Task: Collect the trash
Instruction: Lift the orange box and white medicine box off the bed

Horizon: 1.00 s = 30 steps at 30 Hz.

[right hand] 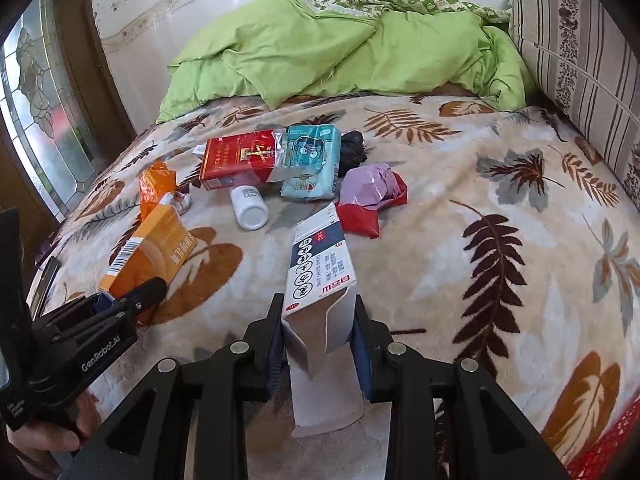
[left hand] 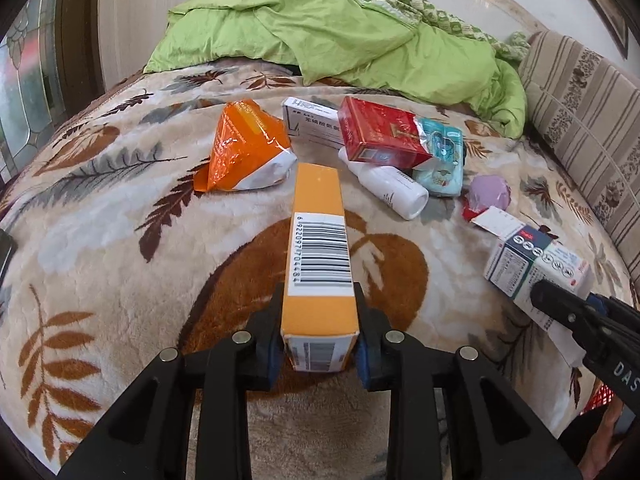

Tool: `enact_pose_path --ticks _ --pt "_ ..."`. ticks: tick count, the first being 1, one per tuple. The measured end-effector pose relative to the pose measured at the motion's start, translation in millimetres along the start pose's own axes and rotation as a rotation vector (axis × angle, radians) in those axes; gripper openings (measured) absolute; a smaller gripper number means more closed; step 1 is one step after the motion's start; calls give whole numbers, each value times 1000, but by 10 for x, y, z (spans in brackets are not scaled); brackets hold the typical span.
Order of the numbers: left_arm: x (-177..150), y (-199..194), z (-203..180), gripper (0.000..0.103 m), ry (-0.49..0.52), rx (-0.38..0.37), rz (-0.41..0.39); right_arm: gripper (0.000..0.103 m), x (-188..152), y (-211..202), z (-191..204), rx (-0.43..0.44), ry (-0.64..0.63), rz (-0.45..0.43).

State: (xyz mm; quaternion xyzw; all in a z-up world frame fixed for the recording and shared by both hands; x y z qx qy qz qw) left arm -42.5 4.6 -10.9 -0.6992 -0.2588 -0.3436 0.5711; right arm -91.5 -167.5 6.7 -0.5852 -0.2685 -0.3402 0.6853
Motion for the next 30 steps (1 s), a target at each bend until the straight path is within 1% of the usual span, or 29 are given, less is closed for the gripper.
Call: enact_pose_path --ticks 7,10,12,14,16,19,24,25,28,30 --pt "-12 67 -19 32 16 10 -8 34 -37 99 -70 17 58 40" --pt "-9 75 -15 33 14 4 -4 34 -54 119 -58 14 49 51" --pt "-10 92 -16 37 11 -7 2 34 -55 121 -33 5 30 49" --pt "-18 98 -55 42 31 -7 3 34 -57 119 -13 0 12 46" --pt "-24 105 -83 43 58 3 8 34 -58 121 -11 -3 6 45" --pt "-13 104 -55 44 35 -19 14 34 -64 125 -21 -4 9 47" --pt "-15 92 -53 45 33 -22 9 34 -66 135 -25 -2 15 48" --pt "-10 86 -45 44 27 -25 5 34 -66 136 -27 -3 13 48" --pt "4 69 3 24 7 -17 -6 34 -63 127 -32 -2 20 44" --pt "22 61 40 23 -18 -29 -9 34 -52 112 -29 0 16 34"
Point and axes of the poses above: each gripper's, at about its wrist camera, not at the fingertips, and y roughly the way its jaws point, z to its left, x to its top, the point moved 4 cm from there along y, roughly the way its jaws point, and after that the axes turned 8 degrees about -z, right-handed, at the moved point
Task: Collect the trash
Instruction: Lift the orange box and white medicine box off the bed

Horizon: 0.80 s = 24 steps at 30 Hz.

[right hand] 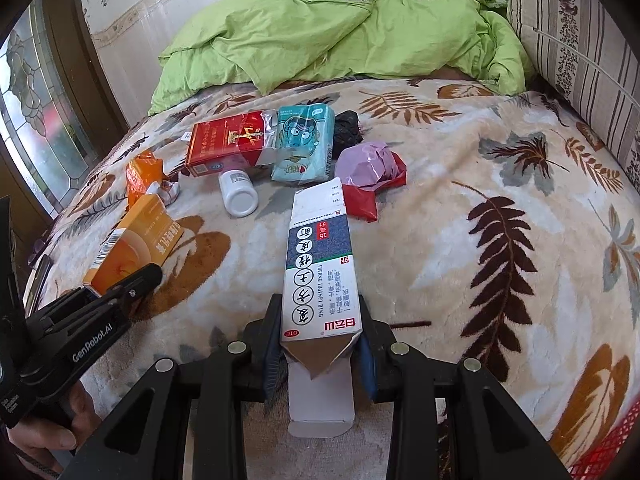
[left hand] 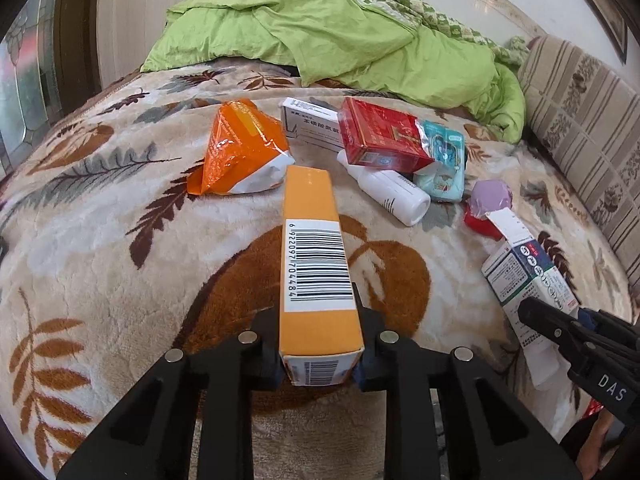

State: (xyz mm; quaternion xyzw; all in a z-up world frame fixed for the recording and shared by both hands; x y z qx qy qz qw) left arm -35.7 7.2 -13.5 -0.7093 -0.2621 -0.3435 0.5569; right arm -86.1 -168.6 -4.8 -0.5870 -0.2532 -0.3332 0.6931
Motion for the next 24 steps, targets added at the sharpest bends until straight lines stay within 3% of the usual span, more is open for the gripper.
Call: enact_pose_path --ticks 4,9,24 --pt "41 -86 -1 23 -5 -10 -46 34 49 -119 34 -10 -22 -66" --pt "82 -233 -103 23 49 -10 -119 34 72 -150 5 -9 -7 -80" --pt "77 -230 -180 23 85 -6 -124 34 77 -173 32 -2 -18 -90"
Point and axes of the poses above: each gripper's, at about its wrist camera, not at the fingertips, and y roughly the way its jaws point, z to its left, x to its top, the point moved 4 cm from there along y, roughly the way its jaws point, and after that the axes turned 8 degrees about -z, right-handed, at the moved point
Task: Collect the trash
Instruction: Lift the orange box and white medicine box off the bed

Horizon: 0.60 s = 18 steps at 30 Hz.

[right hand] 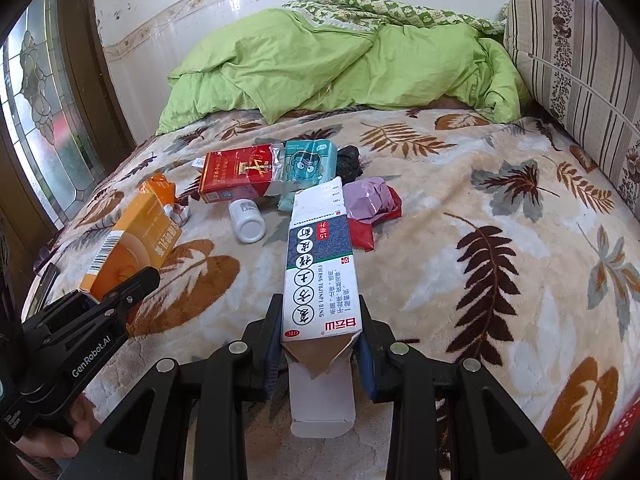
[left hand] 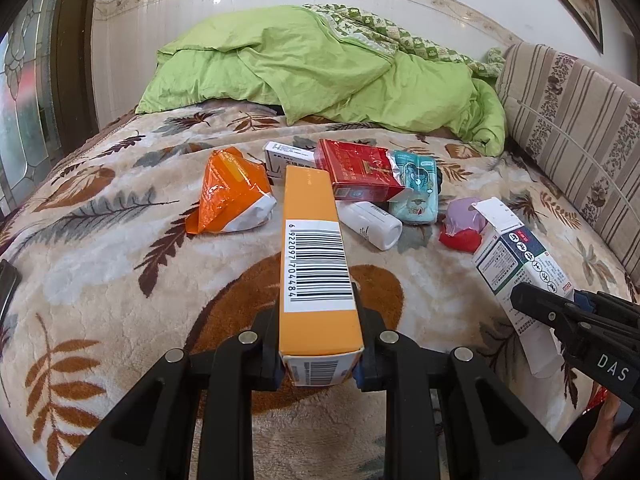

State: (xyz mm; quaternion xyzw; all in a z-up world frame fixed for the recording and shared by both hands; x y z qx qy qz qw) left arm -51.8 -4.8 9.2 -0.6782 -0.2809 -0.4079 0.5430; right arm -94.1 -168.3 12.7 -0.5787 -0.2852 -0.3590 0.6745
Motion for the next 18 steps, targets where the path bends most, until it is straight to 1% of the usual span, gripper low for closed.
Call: enact_pose_path --ticks 14,18 --pt "-2 -31 -30 23 8 -4 -10 34 10 -7 -21 -3 13 -3" --pt "13 -56 -45 23 1 -17 -14 34 17 -21 -42 -6 21 -5"
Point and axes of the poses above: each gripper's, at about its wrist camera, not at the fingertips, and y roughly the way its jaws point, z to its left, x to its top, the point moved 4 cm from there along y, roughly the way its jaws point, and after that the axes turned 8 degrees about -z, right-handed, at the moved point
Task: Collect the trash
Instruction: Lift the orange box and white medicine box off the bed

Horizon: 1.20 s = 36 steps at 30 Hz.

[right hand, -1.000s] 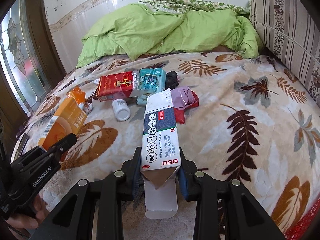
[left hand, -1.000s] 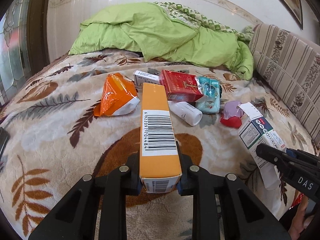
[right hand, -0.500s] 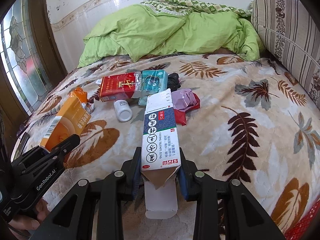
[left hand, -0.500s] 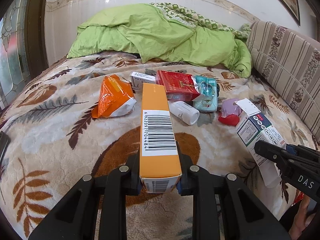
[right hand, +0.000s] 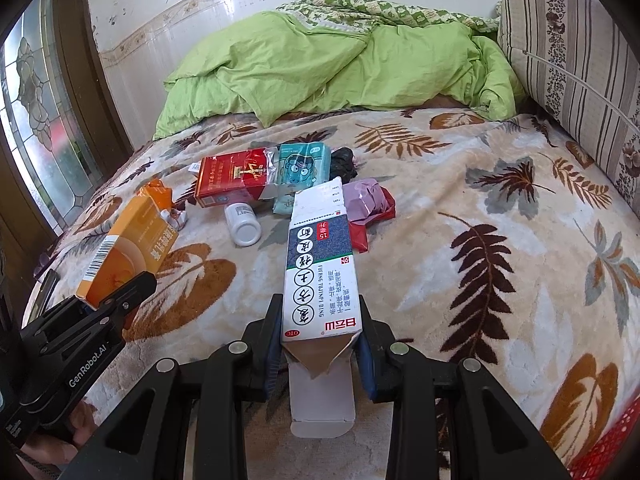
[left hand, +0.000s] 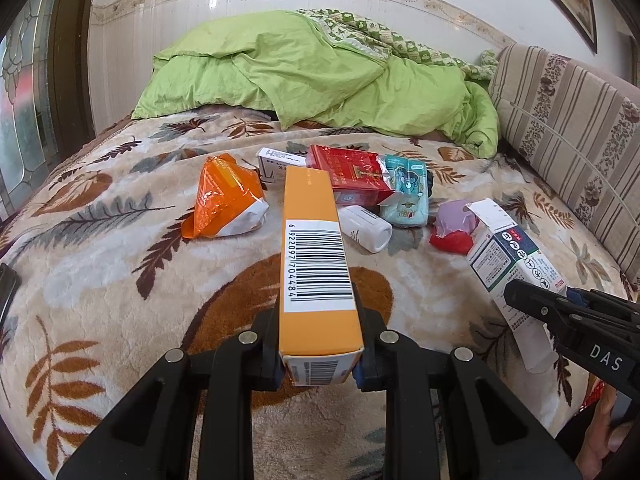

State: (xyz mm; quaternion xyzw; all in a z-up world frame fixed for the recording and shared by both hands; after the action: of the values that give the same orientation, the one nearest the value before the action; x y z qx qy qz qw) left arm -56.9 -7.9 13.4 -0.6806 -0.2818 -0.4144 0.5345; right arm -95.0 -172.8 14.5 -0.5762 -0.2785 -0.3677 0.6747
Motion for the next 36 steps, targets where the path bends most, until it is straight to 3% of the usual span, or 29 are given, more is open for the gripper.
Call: enact_pose_path --ticks 24,36 --pt "27 -25 10 23 -34 -76 -3 34 4 56 -9 1 24 7" --pt "-6 90 19 23 -49 -104 39 34 -11 192 -12 31 75 42"
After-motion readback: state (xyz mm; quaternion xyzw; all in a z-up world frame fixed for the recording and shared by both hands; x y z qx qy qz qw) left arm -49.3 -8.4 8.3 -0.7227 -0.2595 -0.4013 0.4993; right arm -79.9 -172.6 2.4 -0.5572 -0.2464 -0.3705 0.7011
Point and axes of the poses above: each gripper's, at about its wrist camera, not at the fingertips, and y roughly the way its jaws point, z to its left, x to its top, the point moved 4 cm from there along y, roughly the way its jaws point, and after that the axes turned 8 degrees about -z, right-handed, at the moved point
